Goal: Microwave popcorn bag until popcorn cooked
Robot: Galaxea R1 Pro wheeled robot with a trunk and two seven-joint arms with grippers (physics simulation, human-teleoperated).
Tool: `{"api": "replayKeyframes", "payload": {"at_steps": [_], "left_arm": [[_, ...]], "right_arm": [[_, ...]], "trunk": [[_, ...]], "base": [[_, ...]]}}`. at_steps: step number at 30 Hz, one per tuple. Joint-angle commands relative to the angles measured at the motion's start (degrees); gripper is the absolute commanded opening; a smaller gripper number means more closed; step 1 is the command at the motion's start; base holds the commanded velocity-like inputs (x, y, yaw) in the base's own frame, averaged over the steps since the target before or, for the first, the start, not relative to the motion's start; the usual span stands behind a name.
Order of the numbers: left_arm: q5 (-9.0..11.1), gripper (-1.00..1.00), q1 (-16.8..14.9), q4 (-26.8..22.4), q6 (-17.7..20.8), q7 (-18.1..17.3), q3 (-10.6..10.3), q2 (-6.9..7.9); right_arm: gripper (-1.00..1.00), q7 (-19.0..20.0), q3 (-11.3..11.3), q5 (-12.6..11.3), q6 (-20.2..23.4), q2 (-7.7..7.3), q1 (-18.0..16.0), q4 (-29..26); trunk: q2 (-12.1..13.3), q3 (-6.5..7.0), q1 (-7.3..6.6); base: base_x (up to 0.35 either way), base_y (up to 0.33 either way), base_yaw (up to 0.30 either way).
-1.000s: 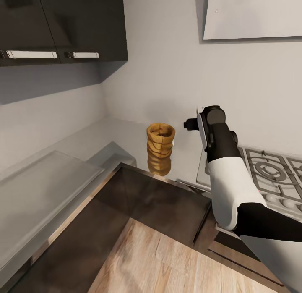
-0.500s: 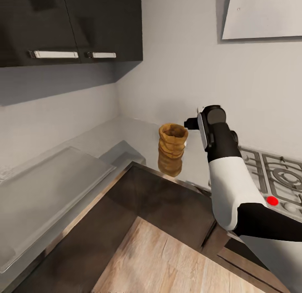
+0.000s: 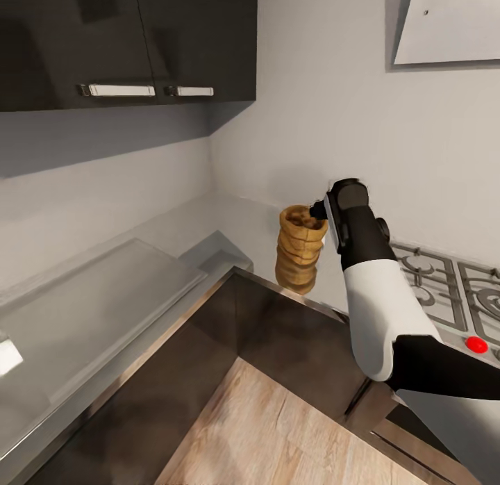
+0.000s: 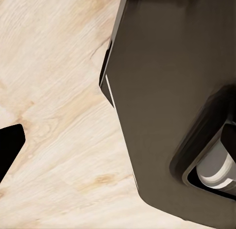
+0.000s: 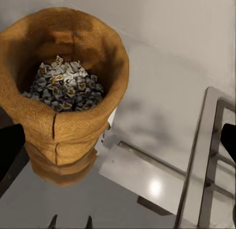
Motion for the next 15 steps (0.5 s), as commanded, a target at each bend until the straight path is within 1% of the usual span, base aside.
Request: {"api": "replayKeyframes", "payload": {"at_steps": [1,3,5,6,12,15], "left_arm": [[0.2,1.00,0.0,-0.1,-0.1,0.2,0.1,-0.02],[0.2,1.00,0.0,-0.1,-0.1,0.2,0.1,-0.02],[0.2,1.00,0.0,-0.1,-0.1,0.2,0.1,-0.02],[0.2,1.00,0.0,-0.1,-0.1,0.2,0.1,-0.02],[0.2,1.00,0.0,-0.1,-0.1,0.2,0.1,-0.02],[0.2,1.00,0.0,-0.1,-0.1,0.2,0.1,-0.02]], "right_arm": [[1.00,-0.4,-0.2,0.6,0.1,0.05,0.0,1.0],[1.00,-0.5,-0.3,2.1,0.1,0.05,0.0,2.2],[1.00,-0.5,-1.3,3.6,0.1,0.05,0.0,2.8],[1.00,-0.5,-1.7,3.9,0.1,0.05,0.0,2.8],[1.00,-0.4,-2.4,4.3,0.1,0.05,0.0,3.0],[1.00,-0.4,-4.9,4.3,0.1,0.05,0.0,2.9]], "trunk": [[0.0,-0.05,0.01],[0.0,-0.05,0.01],[0.0,-0.05,0.01],[0.0,-0.05,0.01],[0.0,-0.05,0.01],[0.0,-0.05,0.01]], "base": [[0.000,0.000,0.000],[0.000,0.000,0.000],[0.000,0.000,0.000],[0.000,0.000,0.000],[0.000,0.000,0.000],[0.000,0.000,0.000]]}}
